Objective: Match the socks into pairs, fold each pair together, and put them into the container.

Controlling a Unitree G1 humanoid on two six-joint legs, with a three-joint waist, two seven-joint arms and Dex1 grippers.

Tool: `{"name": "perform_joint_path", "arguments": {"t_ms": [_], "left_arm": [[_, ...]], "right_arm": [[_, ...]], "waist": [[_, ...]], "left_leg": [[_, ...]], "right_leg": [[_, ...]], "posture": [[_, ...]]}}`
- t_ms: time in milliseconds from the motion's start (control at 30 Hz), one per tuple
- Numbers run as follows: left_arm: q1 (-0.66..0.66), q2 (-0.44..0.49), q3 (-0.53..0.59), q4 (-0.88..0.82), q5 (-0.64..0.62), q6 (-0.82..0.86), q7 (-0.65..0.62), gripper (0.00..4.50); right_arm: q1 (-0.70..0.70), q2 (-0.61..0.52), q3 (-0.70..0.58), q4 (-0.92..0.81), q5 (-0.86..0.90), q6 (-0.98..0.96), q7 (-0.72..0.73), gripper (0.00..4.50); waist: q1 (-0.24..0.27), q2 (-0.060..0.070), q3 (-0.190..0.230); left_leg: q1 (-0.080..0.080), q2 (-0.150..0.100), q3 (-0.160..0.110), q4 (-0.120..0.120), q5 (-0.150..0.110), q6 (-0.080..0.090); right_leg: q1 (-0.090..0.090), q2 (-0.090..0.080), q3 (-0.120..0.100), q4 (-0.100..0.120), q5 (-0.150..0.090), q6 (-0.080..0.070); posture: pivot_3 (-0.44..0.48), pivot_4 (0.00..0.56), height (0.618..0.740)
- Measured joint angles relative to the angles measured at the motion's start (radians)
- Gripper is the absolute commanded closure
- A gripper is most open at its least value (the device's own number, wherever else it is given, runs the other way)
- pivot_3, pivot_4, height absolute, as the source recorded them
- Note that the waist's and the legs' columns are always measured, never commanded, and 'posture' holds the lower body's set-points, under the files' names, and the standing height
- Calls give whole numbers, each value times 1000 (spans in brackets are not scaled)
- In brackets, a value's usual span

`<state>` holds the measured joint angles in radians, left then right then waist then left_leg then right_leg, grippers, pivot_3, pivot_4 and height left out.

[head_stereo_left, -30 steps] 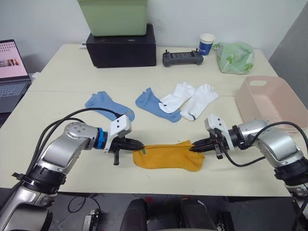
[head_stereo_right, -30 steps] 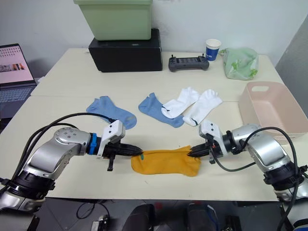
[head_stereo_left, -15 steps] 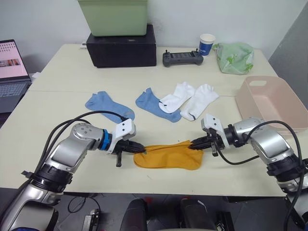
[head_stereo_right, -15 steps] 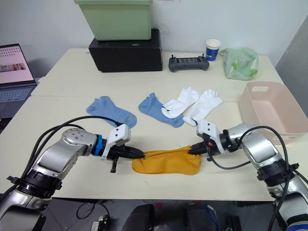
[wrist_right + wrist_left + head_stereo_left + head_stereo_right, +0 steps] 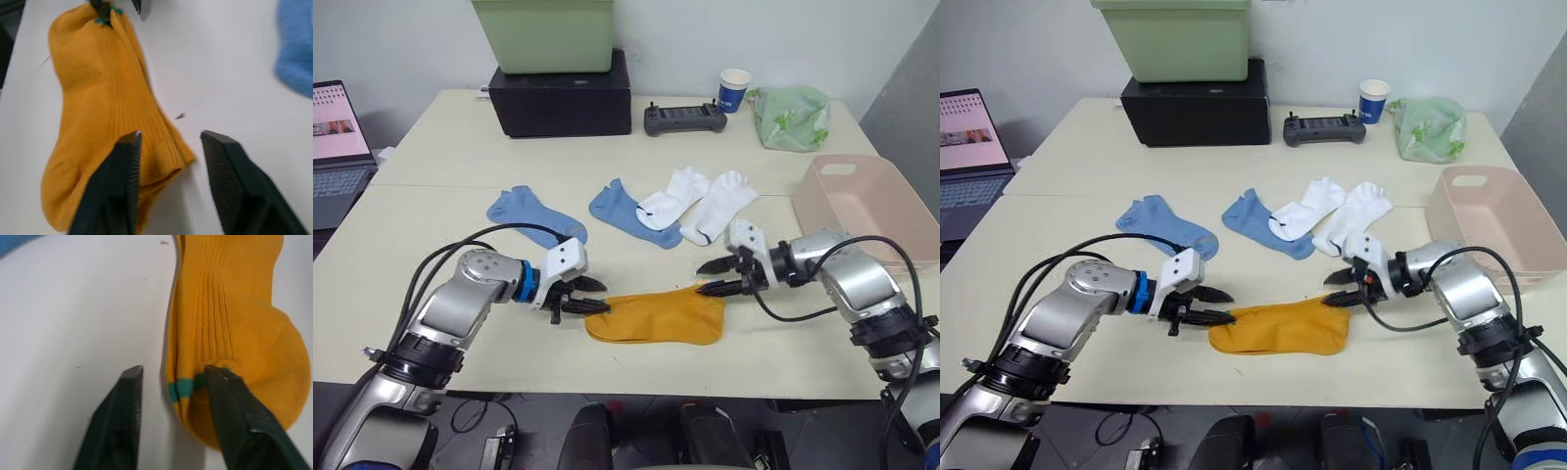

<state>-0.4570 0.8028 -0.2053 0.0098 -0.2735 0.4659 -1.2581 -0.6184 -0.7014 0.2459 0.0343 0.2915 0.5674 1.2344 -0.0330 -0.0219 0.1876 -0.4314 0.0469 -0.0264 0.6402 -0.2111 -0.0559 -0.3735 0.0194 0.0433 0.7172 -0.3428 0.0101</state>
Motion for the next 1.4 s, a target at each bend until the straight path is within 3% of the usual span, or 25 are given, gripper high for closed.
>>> {"name": "perform_joint_path", "arguments": {"t_ms": [200, 267, 367, 433, 467, 600, 700, 900, 1167, 1267, 1400], "left_arm": [[26, 19, 114, -24, -41, -68, -9, 1669], [33, -24, 131, -56, -46, -99, 14, 1631], [61, -125, 126, -110, -62, -160, 56, 2238], [98, -157, 107, -139, -53, -216, 75, 2898], [118, -162, 94, -142, -41, -244, 79, 3277], [202, -158, 49, -134, 29, -355, 83, 4467], [254, -154, 44, -47, 97, -461, 118, 4467], [310, -143, 63, 31, 104, -608, 138, 4467], [363, -102, 100, -13, 37, -559, 125, 4467], [369, -100, 105, -38, 26, -534, 129, 4500], [385, -79, 141, -154, -20, -494, 134, 4500]], "right_arm": [[61, -2, -93, -162, 51, 18, -53, 2399], [104, 25, -96, -222, 53, 8, -84, 2790], [178, 99, -87, -286, 46, -37, -148, 3719], [221, 125, -57, -304, 19, -89, -182, 4462], [241, 132, -46, -305, 1, -112, -198, 4500], [321, 142, -8, -297, -55, -199, -238, 4500], [408, 135, 11, -240, -106, -291, -254, 4500], [482, 50, -46, -185, -113, -407, -247, 4500], [508, 1, -162, -250, 23, -267, -220, 4500], [507, 0, -203, -304, 84, -173, -242, 3883], [505, -9, -220, -358, 113, -16, -316, 2524]], "waist": [[2, 0, 0], [4, 0, 0], [4, 0, 0], [3, 0, 0], [0, 0, 0], [0, 0, 0], [2, 0, 0], [2, 1, -2], [-5, 1, -3], [-4, 1, -3], [-1, 1, -3]], "left_leg": [[0, 0, 0, 0, 0, 0], [0, -1, 0, 0, 0, 0], [-1, -1, 0, 1, 0, 0], [-1, -1, 0, 1, 0, 0], [0, -1, 0, 1, 0, 0], [0, -1, 0, 1, 0, 0], [0, -1, 0, 1, 0, 0], [5, -1, 1, 0, 0, 0], [12, 0, 2, -5, 0, 0], [12, 0, 2, -5, 0, 0], [12, -1, 2, -5, 0, 0]], "right_leg": [[1, -1, 0, 0, 0, 0], [1, -2, 0, -1, 0, 0], [1, -2, 0, -1, 0, 0], [1, -2, 0, 0, 0, 0], [1, -2, 0, 0, 0, 0], [1, -1, 0, 0, 0, 0], [1, -2, 0, 0, 0, 0], [7, -3, 1, 0, 0, 0], [11, -2, 2, -1, 0, 0], [12, -2, 3, -2, 0, 0], [12, -2, 3, -3, 0, 0]], "posture": [[0, 150, 740], [0, 150, 740], [0, 150, 740], [0, 150, 740], [0, 150, 740], [0, 150, 740], [0, 150, 740], [0, 150, 740], [0, 150, 740], [0, 150, 740], [0, 150, 740]]}}
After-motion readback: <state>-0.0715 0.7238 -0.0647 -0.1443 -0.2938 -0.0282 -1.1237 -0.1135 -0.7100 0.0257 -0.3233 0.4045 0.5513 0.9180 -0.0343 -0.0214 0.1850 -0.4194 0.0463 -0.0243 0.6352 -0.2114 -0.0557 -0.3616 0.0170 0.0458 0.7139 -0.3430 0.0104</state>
